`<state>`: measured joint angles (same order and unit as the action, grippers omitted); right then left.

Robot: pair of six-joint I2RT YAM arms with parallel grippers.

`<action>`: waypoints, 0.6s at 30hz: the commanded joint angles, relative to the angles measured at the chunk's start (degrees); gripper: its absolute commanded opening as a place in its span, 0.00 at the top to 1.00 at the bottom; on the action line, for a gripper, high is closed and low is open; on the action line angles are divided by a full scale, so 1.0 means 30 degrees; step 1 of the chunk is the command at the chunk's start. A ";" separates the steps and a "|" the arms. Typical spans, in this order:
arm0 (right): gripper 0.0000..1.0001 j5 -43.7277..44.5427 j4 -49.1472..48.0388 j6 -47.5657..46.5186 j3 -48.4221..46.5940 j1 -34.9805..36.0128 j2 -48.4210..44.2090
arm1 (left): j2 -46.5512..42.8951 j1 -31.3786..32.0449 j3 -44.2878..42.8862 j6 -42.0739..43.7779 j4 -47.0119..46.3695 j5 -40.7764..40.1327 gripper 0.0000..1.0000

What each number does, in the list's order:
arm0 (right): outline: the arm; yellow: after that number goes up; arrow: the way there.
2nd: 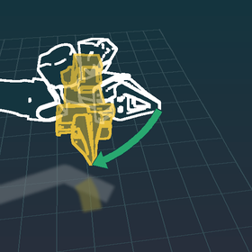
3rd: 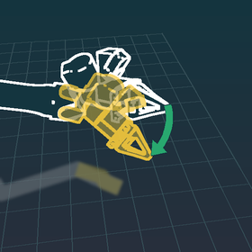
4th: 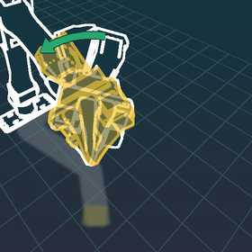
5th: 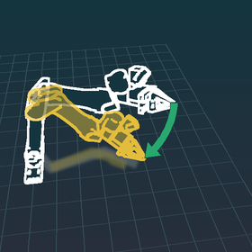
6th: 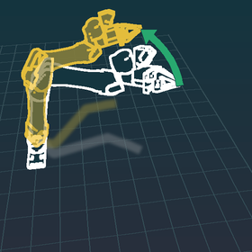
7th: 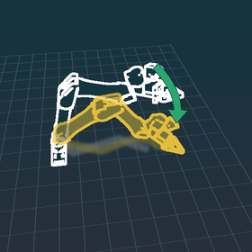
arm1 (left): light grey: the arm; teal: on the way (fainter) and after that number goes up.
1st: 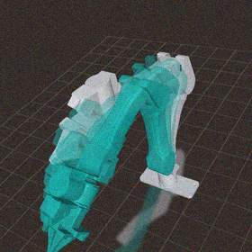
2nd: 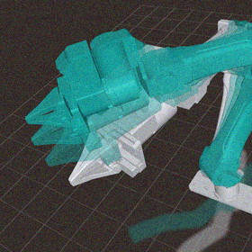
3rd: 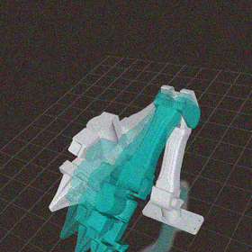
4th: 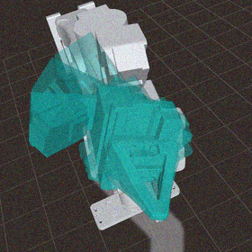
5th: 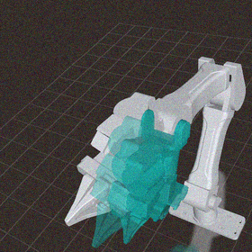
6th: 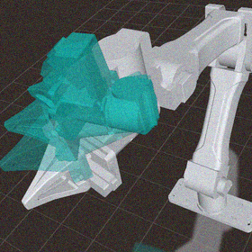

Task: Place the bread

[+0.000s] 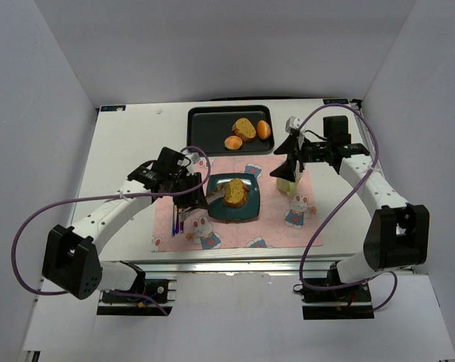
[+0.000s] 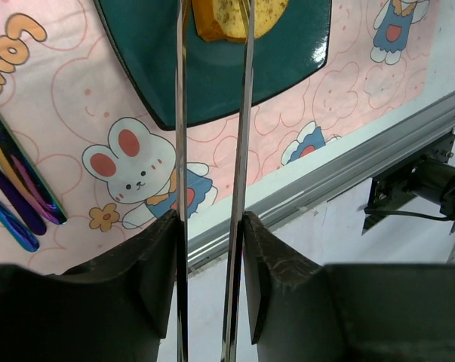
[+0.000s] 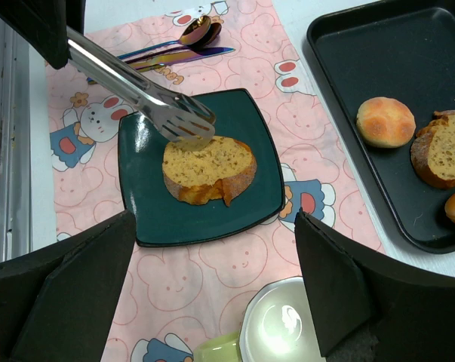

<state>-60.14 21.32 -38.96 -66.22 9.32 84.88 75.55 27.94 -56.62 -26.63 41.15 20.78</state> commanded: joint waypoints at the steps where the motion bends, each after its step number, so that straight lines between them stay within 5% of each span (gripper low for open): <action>1: 0.11 -0.0139 0.0071 0.0125 -0.0223 -0.0119 -0.0725 | -0.0339 0.0090 -0.1164 0.0557 0.0434 -0.0479 0.53; 8: 0.11 -0.0286 0.0042 0.0125 -0.0164 -0.0119 -0.0696 | -0.0807 0.0061 -0.2745 0.0411 0.0787 -0.2525 0.55; 13: 0.11 -0.0315 0.0013 0.0008 -0.0135 -0.0119 -0.0667 | -0.0895 -0.0787 -0.3889 0.0381 0.0436 -0.3379 0.78; 18: 0.11 -0.0403 -0.0192 -0.0138 -0.0018 -0.0090 -0.0579 | -0.0983 -0.3245 -0.3949 0.1725 0.0201 -0.5220 0.89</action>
<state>-60.18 21.30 -39.03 -66.19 9.32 84.68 74.67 22.41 -66.50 -24.51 42.63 10.94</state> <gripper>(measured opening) 0.895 0.263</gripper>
